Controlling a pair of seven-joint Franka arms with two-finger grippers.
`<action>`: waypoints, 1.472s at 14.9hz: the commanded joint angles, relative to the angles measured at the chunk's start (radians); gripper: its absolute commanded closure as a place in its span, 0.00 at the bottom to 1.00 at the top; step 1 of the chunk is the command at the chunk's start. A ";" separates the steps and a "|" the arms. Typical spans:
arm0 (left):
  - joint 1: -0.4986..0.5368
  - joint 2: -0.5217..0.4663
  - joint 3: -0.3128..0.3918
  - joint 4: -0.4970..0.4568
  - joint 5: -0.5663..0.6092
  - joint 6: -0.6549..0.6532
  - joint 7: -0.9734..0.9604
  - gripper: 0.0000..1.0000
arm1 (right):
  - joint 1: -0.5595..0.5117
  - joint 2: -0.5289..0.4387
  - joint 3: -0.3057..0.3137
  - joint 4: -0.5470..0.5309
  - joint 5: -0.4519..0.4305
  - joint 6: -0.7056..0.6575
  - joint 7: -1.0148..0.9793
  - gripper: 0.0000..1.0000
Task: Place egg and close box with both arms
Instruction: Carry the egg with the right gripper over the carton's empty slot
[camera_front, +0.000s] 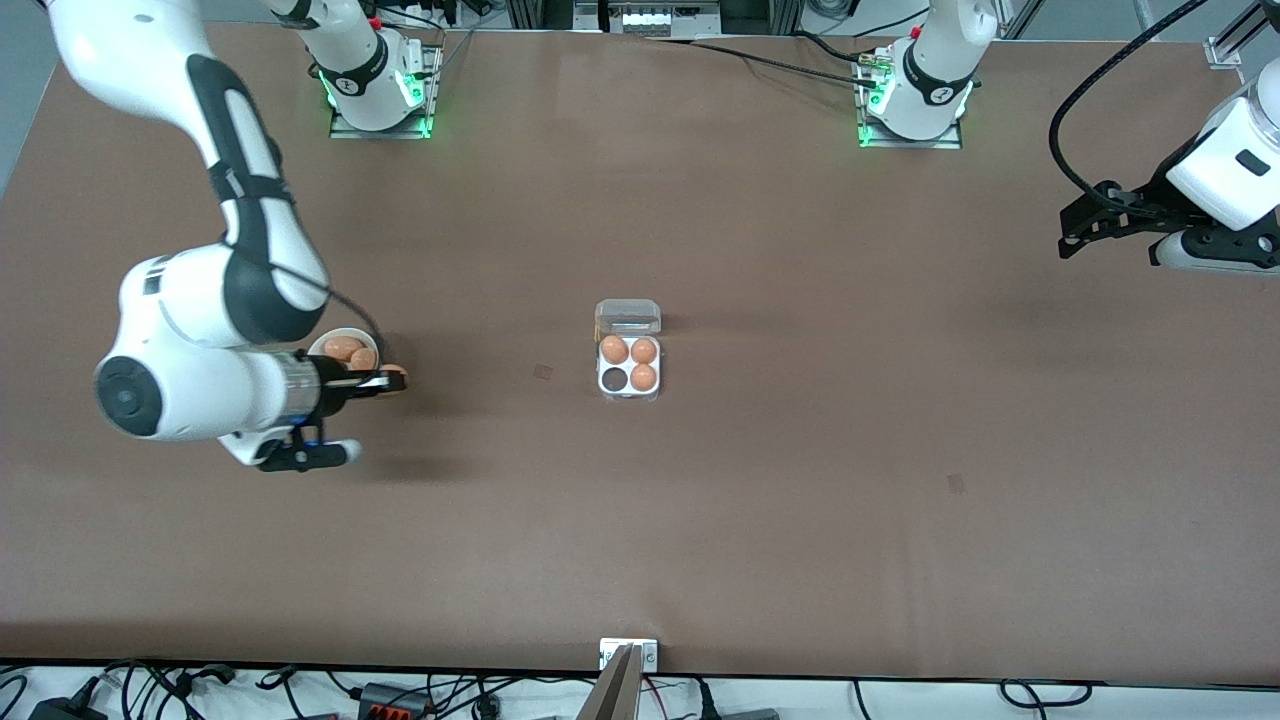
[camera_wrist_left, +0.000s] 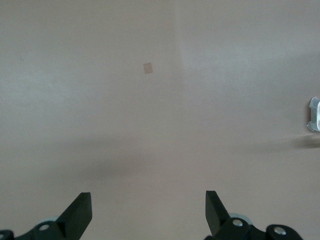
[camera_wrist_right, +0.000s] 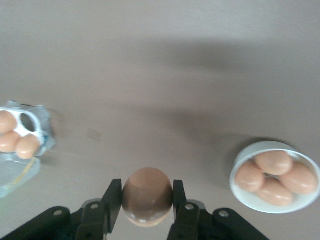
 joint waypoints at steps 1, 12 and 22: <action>0.002 0.000 -0.001 0.012 0.018 -0.006 0.003 0.00 | 0.095 0.006 -0.002 0.044 0.007 0.067 0.137 0.86; 0.002 0.000 -0.001 0.012 0.018 -0.006 0.001 0.00 | 0.277 0.027 -0.002 0.039 -0.050 0.293 0.474 0.89; 0.002 0.000 -0.001 0.012 0.018 -0.006 0.003 0.00 | 0.376 0.141 -0.004 0.039 -0.056 0.415 0.477 0.95</action>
